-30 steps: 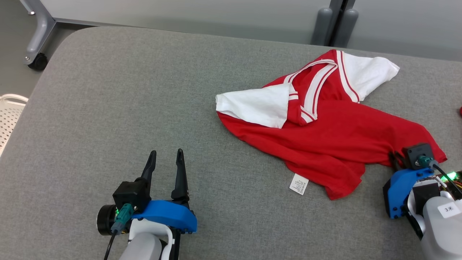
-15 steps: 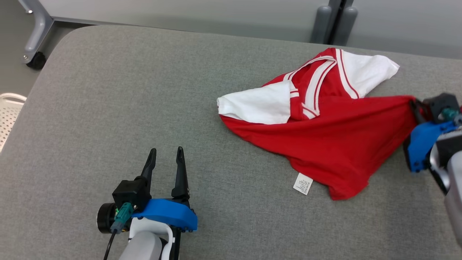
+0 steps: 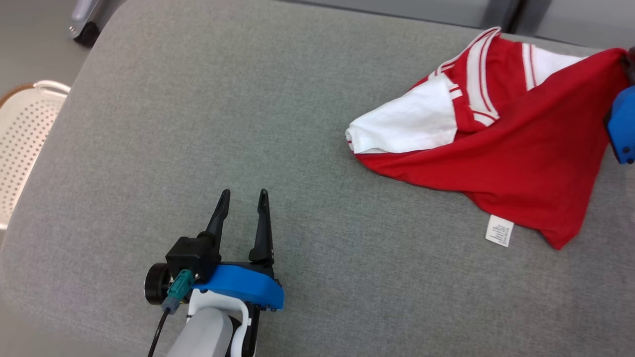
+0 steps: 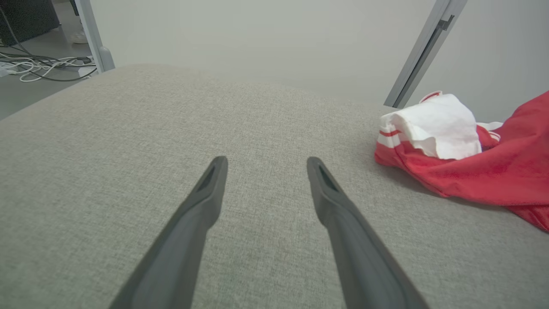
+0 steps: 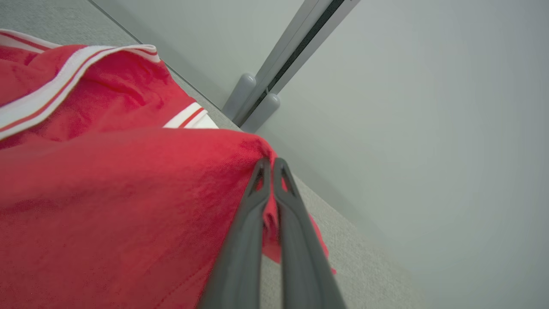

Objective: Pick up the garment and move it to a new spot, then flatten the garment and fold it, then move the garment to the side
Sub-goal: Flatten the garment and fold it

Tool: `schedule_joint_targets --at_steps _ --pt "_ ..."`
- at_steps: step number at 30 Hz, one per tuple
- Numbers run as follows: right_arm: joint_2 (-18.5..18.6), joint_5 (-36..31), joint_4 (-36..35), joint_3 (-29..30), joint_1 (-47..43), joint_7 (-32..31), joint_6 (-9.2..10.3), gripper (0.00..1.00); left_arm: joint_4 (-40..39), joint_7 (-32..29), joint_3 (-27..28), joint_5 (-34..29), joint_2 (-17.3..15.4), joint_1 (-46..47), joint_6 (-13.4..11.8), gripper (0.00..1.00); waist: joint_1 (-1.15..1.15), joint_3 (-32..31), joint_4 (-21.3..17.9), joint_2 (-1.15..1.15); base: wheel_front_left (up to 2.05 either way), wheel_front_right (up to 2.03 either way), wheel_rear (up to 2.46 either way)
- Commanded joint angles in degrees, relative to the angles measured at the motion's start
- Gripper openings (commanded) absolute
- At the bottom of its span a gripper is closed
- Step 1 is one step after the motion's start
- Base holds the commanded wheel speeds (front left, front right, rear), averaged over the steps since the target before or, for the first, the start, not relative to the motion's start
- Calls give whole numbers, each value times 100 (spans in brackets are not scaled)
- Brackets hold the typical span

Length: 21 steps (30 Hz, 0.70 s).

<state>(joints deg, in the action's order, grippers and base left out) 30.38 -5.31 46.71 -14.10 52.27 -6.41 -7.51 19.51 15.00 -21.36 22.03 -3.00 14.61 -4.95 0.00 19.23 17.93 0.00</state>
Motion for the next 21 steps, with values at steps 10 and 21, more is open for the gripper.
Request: schedule_joint_targets --at_steps 10,21 --pt "-322 -309 661 420 280 841 3 100 -21 26 -62 40 16 102 -115 100 0 5 15 0 0 0 0" --pt "-1084 315 322 969 -807 1897 2 100 163 26 130 -150 -8 -164 -16 100 0 -920 -619 0 0 0 0"
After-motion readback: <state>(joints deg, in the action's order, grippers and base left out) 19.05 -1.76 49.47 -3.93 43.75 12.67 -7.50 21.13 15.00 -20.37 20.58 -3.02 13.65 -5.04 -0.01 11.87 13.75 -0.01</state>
